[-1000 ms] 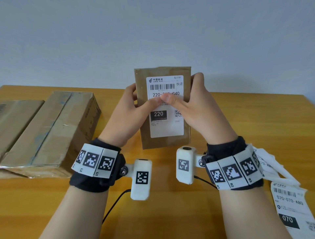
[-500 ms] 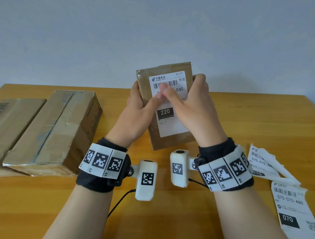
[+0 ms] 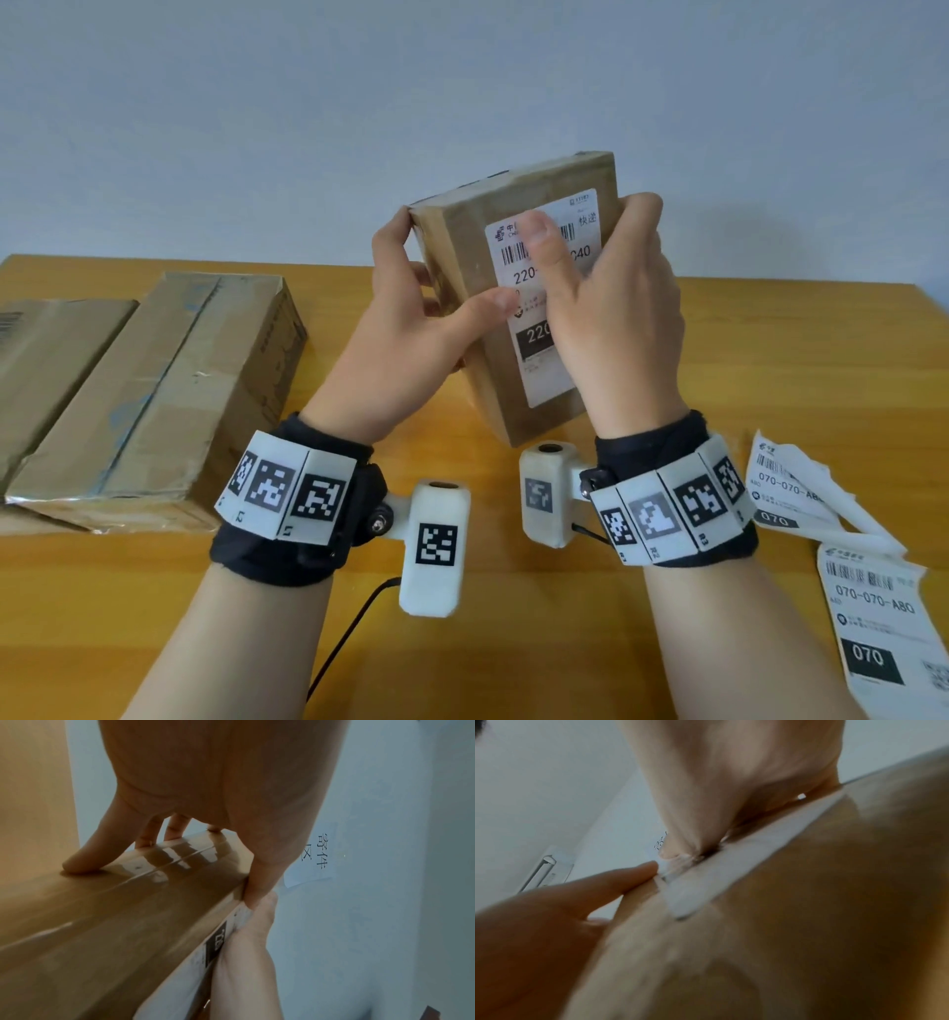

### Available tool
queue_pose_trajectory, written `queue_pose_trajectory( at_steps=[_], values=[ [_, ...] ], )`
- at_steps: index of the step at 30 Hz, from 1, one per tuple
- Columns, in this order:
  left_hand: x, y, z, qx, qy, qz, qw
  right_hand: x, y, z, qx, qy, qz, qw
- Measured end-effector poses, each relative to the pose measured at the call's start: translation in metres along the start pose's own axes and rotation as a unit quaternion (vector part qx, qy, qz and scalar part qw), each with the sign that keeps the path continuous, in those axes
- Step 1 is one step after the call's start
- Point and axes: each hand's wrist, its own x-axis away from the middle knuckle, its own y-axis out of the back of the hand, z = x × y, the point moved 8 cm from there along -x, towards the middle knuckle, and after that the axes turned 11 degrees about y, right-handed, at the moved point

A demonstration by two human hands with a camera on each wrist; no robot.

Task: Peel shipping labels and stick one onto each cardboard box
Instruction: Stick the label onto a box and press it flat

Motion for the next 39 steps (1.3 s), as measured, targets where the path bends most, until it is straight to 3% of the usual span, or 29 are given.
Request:
queue_pose_trajectory(
  at_steps=[8, 14, 18, 24, 30, 39],
  values=[
    [0.003, 0.022, -0.008, 0.085, 0.0, -0.059, 0.995, -0.001, -0.005, -0.02, -0.031, -0.036, 0.029, 0.998],
    [-0.001, 0.029, 0.0, 0.151, 0.019, -0.057, 0.987, -0.004, 0.004, -0.026, -0.023, -0.044, -0.004, 0.999],
    [-0.006, 0.025, 0.012, 0.166, 0.065, -0.055, 0.982, -0.007, 0.003, -0.035, 0.01, -0.033, 0.002, 0.999],
    [-0.01, 0.016, 0.036, 0.198, 0.157, -0.068, 0.965, -0.004, -0.002, -0.044, 0.017, -0.054, 0.072, 0.996],
    [-0.015, -0.01, 0.034, 0.105, 0.184, 0.022, 0.977, 0.015, 0.007, -0.062, 0.006, -0.152, 0.188, 0.97],
    [0.011, -0.04, 0.035, 0.017, 0.198, 0.098, 0.975, 0.064, 0.011, -0.052, -0.127, -0.289, 0.24, 0.918]
  ],
)
